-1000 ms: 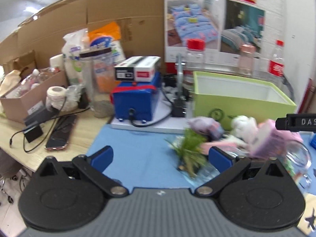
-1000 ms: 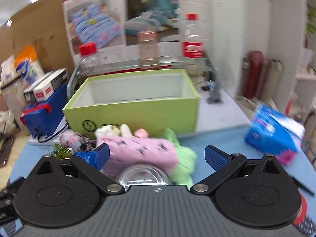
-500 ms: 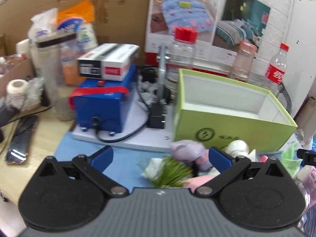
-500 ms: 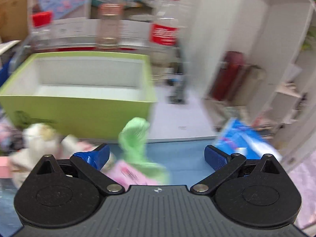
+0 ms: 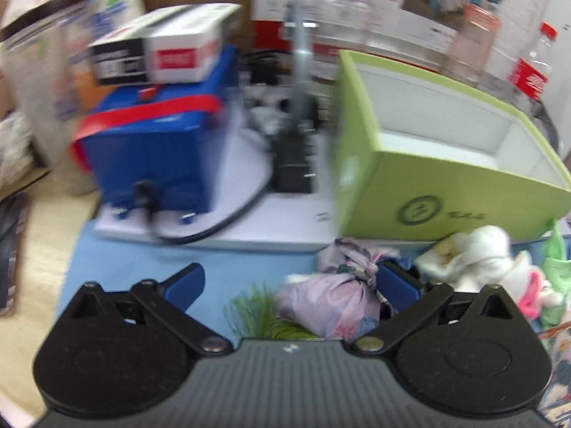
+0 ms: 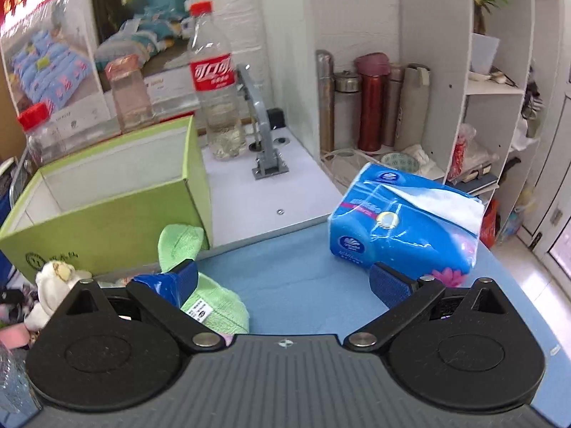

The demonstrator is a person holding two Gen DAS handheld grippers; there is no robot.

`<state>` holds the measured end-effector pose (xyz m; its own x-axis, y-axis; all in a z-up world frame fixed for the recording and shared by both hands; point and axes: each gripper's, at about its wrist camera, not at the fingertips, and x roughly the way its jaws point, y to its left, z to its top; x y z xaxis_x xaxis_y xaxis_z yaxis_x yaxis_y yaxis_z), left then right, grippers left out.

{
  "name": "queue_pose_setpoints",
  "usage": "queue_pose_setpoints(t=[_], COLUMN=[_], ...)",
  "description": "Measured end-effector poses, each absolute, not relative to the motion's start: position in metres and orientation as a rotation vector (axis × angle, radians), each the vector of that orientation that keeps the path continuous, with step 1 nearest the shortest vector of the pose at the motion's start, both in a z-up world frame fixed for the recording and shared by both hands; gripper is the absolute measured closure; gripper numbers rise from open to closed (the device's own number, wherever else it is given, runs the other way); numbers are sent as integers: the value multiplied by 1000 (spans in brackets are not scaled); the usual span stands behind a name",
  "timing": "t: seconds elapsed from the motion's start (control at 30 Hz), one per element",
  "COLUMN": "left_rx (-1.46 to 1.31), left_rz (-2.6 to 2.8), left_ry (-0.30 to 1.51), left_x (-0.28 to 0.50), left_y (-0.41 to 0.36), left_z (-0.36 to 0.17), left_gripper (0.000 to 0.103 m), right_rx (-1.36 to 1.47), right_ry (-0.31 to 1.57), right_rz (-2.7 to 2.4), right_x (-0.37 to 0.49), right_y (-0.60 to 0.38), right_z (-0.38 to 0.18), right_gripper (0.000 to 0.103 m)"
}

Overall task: Organize soft objects
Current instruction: 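Move the left tool toward the pink cloth bundle while the right tool approaches the pink soap package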

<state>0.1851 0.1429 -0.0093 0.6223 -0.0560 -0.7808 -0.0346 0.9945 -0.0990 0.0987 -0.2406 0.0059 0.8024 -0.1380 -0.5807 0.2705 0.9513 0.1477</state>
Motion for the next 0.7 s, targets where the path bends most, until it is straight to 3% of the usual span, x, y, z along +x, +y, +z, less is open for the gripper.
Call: queue_pose_setpoints(t=[0.1,0.23,0.4,0.57,0.7], left_rx=[-108,112,4,-93,-92], left_rz=[54,262,203,94,99], left_ry=[886,884,793,739,844], left_x=[162,126,84,132,179], left_y=[169,187,203,170,149], left_z=[-6,-13,9,27,1], left_gripper=[1,1,1,1,1], right_rx=[260,218,207,179,146], right_ry=[556,618,593,617,638], right_rz=[-228,-221,-211,-202,-222], right_x=[86,83,70,66,58], right_y=[-248,-246,-242,-237,-240], right_z=[8,3,1,-3,-7], right_gripper=[13,13,12,13,13])
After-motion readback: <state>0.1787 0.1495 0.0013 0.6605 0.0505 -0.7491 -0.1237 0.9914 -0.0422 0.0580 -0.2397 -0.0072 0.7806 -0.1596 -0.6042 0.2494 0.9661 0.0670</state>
